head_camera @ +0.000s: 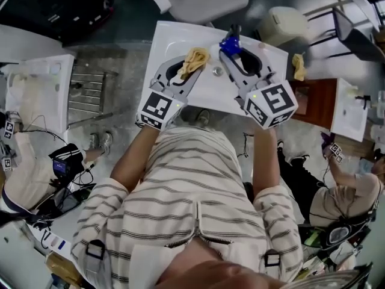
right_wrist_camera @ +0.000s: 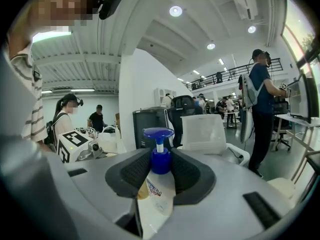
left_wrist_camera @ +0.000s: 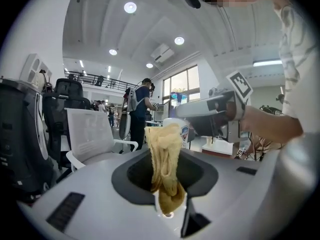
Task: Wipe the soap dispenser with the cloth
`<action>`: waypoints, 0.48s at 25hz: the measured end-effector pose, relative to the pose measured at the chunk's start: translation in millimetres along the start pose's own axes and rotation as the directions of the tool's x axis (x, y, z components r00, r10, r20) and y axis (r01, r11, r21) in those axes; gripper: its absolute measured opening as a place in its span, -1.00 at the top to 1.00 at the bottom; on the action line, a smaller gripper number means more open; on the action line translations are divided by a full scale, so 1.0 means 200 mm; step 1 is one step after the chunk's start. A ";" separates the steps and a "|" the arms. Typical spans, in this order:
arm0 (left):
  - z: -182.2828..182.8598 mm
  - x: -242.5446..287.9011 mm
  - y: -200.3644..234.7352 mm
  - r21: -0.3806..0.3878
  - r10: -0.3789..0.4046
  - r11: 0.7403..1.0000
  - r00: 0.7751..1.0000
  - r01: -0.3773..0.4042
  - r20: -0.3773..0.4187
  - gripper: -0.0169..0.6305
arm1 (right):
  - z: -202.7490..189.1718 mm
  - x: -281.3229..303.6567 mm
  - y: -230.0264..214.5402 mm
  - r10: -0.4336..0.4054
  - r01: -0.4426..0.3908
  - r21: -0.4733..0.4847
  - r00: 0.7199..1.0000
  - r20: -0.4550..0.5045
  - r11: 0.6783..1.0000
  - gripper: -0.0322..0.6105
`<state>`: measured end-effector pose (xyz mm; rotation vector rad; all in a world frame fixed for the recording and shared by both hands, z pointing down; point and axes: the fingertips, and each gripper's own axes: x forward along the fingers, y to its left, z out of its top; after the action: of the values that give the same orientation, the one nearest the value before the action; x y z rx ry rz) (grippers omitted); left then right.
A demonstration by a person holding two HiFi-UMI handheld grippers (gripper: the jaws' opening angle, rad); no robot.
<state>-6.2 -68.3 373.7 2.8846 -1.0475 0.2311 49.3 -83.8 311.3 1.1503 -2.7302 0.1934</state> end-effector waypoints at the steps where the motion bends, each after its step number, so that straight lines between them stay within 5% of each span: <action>1: 0.00 0.00 0.00 0.006 -0.013 1.000 1.000 0.013 0.005 0.63 | -0.01 0.00 0.01 0.021 -0.021 -0.015 1.000 -0.003 1.000 0.50; 12: 0.04 0.04 0.02 0.101 -0.222 0.970 0.975 0.220 -0.001 0.63 | -0.09 -0.01 0.06 0.207 -0.209 -0.059 0.978 -0.036 0.976 0.50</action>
<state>-2.2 -77.3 367.0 3.0632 -0.7257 0.2626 43.4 -70.8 328.3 0.8375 -2.8060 0.1494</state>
